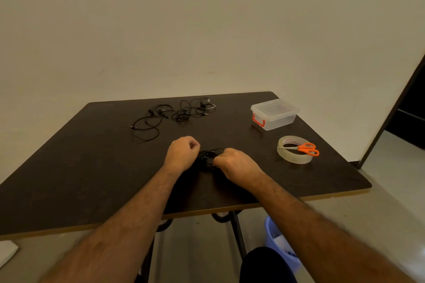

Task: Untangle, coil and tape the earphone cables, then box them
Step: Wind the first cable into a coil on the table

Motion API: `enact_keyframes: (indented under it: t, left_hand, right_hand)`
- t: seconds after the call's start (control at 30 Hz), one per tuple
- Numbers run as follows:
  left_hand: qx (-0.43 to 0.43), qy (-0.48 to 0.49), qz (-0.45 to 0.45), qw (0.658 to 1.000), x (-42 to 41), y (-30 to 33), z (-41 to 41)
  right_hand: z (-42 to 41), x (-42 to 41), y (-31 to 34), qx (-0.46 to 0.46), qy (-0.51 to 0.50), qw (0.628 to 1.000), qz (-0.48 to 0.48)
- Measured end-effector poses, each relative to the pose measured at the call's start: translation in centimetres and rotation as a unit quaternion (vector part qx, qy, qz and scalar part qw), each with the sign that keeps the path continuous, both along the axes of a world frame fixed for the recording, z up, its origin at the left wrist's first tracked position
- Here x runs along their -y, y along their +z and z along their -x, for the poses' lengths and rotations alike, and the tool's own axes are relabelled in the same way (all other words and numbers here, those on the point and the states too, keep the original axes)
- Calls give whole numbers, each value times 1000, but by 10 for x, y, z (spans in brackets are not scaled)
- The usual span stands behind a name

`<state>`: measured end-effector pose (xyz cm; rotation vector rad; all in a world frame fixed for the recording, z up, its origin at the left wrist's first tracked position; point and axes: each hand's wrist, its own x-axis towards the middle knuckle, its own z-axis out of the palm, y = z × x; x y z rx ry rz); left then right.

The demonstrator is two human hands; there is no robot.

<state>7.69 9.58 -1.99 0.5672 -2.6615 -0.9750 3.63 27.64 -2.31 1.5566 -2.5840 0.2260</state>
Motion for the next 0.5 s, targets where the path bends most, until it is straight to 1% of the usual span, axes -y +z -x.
enact_keyframes:
  t: [0.03, 0.1, 0.2, 0.27, 0.4, 0.5]
  left_hand:
    - [11, 10, 25, 1000, -2, 1, -1]
    - [28, 19, 44, 998, -6, 1, -3]
    - [42, 16, 40, 998, -12, -2, -4]
    - [34, 18, 36, 999, -14, -3, -4]
    - [31, 22, 36, 999, -15, -4, -6]
    - [31, 21, 37, 999, -15, -5, -8]
  right_hand:
    - [0, 0, 1, -2, 1, 1000, -2]
    - [0, 1, 2, -5, 1, 1000, -5]
    - [0, 4, 5, 0, 3, 1000, -11]
    - [1, 5, 8, 6, 1, 1000, -21]
    - [6, 3, 14, 64, -12, 997, -45]
    - [6, -1, 18, 88, -17, 996, -16]
